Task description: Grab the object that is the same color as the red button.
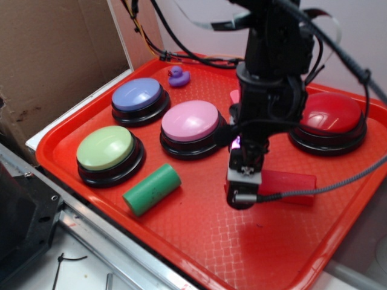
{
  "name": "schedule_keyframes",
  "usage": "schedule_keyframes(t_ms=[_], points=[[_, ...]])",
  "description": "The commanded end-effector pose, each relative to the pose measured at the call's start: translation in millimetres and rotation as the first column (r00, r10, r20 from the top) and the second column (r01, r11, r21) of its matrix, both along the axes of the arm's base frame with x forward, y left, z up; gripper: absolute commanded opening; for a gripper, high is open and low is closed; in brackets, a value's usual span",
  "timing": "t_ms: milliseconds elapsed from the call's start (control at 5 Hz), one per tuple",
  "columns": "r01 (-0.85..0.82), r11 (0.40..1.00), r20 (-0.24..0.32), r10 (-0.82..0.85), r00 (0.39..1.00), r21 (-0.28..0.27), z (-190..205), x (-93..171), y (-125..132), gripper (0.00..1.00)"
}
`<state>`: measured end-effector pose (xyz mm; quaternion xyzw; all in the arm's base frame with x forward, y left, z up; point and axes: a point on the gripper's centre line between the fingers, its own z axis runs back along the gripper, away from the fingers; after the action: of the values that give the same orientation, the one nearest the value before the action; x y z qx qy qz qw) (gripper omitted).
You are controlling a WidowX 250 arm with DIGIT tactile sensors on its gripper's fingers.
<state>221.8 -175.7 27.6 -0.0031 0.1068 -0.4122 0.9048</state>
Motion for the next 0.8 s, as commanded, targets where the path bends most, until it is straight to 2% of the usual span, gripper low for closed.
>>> schedule_keyframes(t_ms=[0,200,400,600], points=[[0.039,0.999,-0.020,-0.039,0.999,-0.032,-12,-9,1,1.00],[0.046,0.999,-0.028,-0.047,0.999,-0.028,-15,-5,1,1.00],[0.012,1.000,-0.062,-0.012,0.998,-0.010,-26,-8,1,0.00],[-0.004,1.000,-0.078,0.006,0.997,0.020,-31,-16,0,0.00]])
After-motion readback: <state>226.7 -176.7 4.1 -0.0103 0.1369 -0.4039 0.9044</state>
